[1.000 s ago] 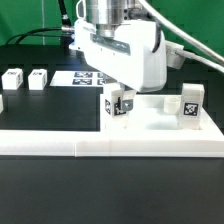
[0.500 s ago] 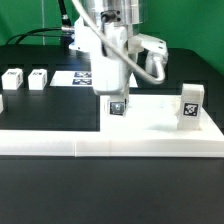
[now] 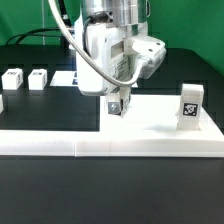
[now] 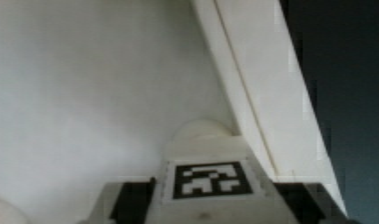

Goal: Assemble square table

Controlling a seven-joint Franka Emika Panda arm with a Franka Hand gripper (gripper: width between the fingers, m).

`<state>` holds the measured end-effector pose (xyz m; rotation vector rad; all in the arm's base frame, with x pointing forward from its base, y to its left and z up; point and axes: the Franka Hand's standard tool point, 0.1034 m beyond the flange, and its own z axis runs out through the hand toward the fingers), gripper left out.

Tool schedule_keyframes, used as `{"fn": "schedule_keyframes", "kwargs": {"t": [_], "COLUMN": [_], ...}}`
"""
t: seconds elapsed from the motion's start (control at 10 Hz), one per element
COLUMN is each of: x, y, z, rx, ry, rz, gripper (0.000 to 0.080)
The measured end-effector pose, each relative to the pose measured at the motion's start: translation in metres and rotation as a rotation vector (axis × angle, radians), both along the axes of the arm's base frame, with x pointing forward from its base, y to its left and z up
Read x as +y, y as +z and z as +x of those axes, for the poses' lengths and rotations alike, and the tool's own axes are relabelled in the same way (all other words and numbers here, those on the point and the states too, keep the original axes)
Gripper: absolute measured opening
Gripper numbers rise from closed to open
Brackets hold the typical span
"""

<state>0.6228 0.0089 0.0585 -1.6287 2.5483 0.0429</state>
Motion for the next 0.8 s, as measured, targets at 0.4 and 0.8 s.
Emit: {"fn": "schedule_keyframes", "kwargs": {"t": [0.4, 0.8], "x": [-0.0035, -0.003], "y": [0.0001, -0.0002], "z": [-0.0038, -0.0039], "rx": [0.01, 0.009], "ry": [-0.031, -0.021], "rz": [-0.008, -0.009], "gripper": [0.0297, 0.0599]}}
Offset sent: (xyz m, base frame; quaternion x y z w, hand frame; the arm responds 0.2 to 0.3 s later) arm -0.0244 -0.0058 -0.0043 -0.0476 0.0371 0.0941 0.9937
